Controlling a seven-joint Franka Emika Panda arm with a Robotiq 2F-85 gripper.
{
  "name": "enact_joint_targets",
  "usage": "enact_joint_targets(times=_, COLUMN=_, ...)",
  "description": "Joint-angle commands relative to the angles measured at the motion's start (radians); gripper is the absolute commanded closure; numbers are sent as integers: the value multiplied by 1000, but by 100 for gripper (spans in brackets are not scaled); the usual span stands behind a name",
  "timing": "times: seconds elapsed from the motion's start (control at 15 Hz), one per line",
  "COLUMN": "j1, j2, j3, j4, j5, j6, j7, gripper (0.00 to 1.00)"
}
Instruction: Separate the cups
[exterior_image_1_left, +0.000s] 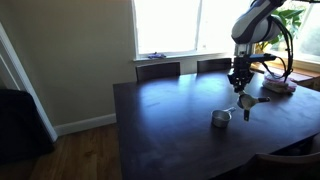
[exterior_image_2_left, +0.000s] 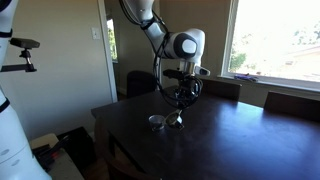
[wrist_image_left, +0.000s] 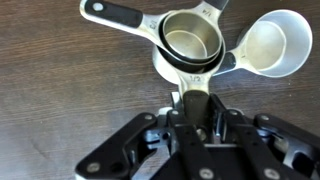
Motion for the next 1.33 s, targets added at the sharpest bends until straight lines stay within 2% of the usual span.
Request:
enact_joint_targets(times=0.0, j1=-12, j2=59, j3=-6, j4=20, j5=3, j6=-19, j7=-13, gripper=87)
enact_joint_targets(times=0.27, j1=-13, j2=144, j3=-10, j4=61, j5=-3, j6=-25, j7=0, gripper=88)
enact_joint_targets(times=0.4, j1=-12, j2=171, j3=-12, j4=81, j5=-7, j6=-22, j7=2, gripper=96)
enact_joint_targets(times=0.53, j1=-11, j2=185, j3=-14, j4=99, j5=-11, j6=-17, j7=1, gripper=92)
enact_joint_targets(times=0.8, j1=-23, j2=189, j3=-8, j4=123, j5=-2, j6=-13, j7=-24, gripper=91)
enact_joint_targets(times=0.93, j1=-54, j2=172, j3=25, j4=112, j5=19, j6=12, j7=-127, gripper=91)
enact_joint_targets(times=1.27, j1=-149, j2=172, j3=117, j4=139, j5=91, j6=-61, j7=-446, gripper=91)
